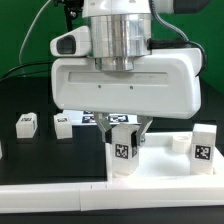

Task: Assemble square table

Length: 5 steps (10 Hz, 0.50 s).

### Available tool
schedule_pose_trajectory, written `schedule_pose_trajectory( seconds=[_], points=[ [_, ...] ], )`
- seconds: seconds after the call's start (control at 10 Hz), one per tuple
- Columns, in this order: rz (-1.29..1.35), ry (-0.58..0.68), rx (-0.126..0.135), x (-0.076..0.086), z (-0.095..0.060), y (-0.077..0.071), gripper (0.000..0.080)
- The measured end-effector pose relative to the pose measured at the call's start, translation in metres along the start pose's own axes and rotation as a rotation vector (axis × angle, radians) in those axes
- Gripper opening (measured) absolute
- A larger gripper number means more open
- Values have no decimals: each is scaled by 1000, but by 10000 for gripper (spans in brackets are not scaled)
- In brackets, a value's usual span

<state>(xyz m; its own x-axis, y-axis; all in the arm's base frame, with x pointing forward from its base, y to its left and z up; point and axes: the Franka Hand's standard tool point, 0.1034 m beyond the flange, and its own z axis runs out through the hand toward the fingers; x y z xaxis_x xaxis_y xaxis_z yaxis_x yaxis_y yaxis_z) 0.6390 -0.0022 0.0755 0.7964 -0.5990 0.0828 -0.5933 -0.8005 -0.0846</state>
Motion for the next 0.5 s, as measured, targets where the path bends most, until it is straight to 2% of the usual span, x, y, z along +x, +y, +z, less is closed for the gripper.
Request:
schedule_pose_trajectory(
  seconds=[0.1, 0.2, 0.3, 0.4, 0.5],
  points=[
    [147, 4, -8, -1, 0, 1, 290],
    [376, -19, -1, -4, 0, 3, 290],
    [638, -73, 18, -6, 0, 5, 290],
    [791, -130, 24, -5, -1, 5, 289],
    [801, -133, 24, -1, -2, 6, 289]
  ],
)
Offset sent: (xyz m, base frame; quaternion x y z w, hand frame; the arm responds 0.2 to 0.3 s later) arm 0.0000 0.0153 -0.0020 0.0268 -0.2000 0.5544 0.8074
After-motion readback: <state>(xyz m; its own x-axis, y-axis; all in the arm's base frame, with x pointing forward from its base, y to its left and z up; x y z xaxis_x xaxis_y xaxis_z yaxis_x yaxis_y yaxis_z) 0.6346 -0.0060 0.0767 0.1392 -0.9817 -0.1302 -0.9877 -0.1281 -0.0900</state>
